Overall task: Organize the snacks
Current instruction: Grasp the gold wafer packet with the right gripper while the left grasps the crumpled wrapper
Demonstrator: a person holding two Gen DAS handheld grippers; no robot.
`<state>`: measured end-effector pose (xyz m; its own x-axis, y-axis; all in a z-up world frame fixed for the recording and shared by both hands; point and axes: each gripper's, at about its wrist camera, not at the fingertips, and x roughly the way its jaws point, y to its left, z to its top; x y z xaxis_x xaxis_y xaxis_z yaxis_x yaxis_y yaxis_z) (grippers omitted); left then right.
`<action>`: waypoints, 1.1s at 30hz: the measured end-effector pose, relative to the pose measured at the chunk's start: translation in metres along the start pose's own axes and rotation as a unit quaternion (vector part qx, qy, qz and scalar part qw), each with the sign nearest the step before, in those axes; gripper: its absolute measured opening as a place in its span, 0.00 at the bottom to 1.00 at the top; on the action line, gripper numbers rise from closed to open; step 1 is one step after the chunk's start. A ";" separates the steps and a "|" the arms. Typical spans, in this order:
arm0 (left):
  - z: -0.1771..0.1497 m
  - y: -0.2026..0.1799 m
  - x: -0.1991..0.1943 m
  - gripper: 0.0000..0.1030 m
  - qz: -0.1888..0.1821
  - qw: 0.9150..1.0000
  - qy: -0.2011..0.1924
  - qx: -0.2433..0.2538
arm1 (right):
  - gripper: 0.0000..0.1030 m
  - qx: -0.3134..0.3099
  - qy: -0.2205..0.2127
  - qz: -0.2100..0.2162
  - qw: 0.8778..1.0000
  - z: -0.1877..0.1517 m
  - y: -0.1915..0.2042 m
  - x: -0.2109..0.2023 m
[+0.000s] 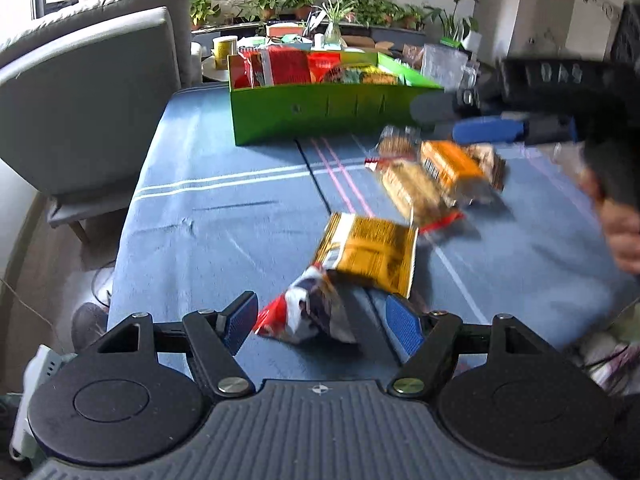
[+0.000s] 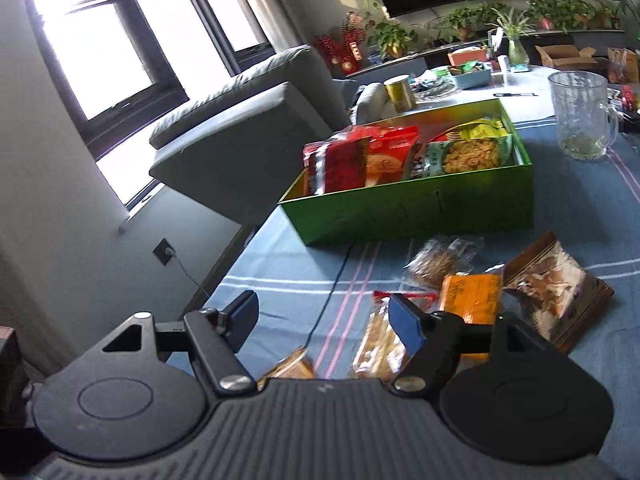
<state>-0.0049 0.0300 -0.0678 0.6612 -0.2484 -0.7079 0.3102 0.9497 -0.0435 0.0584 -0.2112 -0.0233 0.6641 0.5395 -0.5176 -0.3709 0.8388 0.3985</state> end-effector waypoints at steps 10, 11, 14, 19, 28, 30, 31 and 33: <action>-0.004 0.012 0.019 0.58 0.018 1.000 0.008 -0.019 | 0.64 -0.044 0.038 0.004 0.998 -0.015 0.023 0.015; -0.004 0.012 0.020 0.56 0.016 1.000 0.005 -0.017 | 0.65 -0.051 0.044 0.004 0.998 -0.017 0.025 0.018; -0.001 0.015 0.021 0.50 0.007 1.000 0.000 -0.020 | 0.66 -0.077 0.063 0.007 0.995 -0.022 0.032 0.027; 0.000 0.020 0.020 0.48 0.029 0.999 -0.004 -0.013 | 0.66 -0.109 0.089 -0.003 0.990 -0.030 0.036 0.041; 0.000 0.040 0.014 0.48 0.040 0.998 -0.010 -0.044 | 0.66 -0.162 0.129 0.008 0.978 -0.039 0.046 0.061; 0.001 0.042 0.014 0.48 0.038 0.998 -0.011 -0.051 | 0.66 -0.173 0.139 0.006 0.975 -0.041 0.048 0.066; 0.001 0.043 0.014 0.48 0.037 0.998 -0.011 -0.054 | 0.66 -0.178 0.142 0.006 0.974 -0.043 0.049 0.068; 0.002 0.044 0.014 0.47 0.040 0.998 -0.011 -0.057 | 0.67 -0.184 0.149 0.003 0.971 -0.045 0.050 0.073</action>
<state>0.0186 0.0680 -0.0782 0.6958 -0.1747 -0.6967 0.1782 0.9816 -0.0681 0.0595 -0.1267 -0.0756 0.4633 0.4959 -0.7345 -0.6181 0.7748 0.1332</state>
